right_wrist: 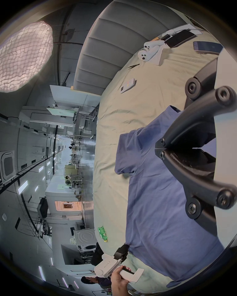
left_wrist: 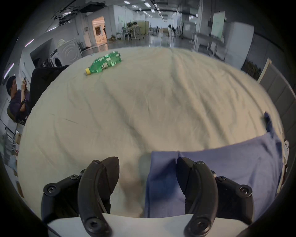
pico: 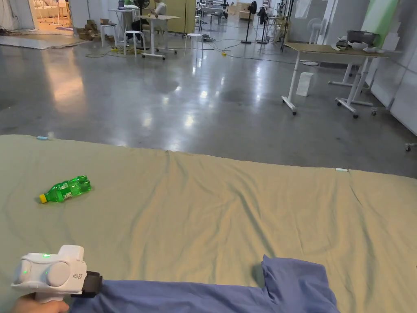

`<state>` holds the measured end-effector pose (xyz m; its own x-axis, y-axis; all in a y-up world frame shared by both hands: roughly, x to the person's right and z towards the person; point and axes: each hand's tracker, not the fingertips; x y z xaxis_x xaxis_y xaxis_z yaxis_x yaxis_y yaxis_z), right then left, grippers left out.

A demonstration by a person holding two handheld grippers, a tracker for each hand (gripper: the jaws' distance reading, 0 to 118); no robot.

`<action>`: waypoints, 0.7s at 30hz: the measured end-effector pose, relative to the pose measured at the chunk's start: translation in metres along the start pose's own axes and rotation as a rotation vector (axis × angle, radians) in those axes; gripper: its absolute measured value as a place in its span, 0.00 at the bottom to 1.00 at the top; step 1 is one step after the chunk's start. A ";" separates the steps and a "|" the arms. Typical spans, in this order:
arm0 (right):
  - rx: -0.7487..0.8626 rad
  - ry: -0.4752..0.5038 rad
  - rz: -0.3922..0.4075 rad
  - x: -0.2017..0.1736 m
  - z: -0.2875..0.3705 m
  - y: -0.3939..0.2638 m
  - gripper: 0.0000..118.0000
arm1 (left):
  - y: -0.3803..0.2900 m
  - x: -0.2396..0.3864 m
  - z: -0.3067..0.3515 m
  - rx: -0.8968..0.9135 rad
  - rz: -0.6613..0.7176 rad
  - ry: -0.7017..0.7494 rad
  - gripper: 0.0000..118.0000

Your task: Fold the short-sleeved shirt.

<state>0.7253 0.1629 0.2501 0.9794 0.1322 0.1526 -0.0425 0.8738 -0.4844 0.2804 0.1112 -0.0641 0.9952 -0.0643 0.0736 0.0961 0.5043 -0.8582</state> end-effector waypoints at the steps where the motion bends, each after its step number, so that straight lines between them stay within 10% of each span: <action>1: -0.006 -0.002 -0.001 0.001 -0.001 -0.001 0.00 | -0.002 0.003 -0.004 -0.035 -0.014 0.020 0.62; 4: -0.020 -0.005 -0.003 0.004 -0.007 -0.004 0.00 | -0.006 0.011 0.000 0.011 0.003 0.010 0.49; 8: -0.038 0.001 -0.022 0.008 -0.022 -0.001 0.00 | -0.004 0.028 0.007 0.022 -0.115 -0.009 0.06; 14: -0.135 0.009 -0.080 0.036 -0.082 0.028 0.06 | -0.005 0.031 0.019 0.030 -0.119 -0.018 0.04; 18: -0.300 0.012 -0.129 0.070 -0.155 0.050 0.56 | -0.010 0.027 0.039 0.097 -0.143 -0.003 0.04; 21: -0.366 0.011 -0.088 0.082 -0.196 0.065 0.56 | -0.013 0.024 0.050 0.128 -0.161 0.008 0.04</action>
<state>0.8417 0.1391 0.0627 0.9782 0.0575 0.1994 0.1134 0.6565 -0.7457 0.3040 0.1464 -0.0261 0.9668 -0.1590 0.2002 0.2556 0.5925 -0.7639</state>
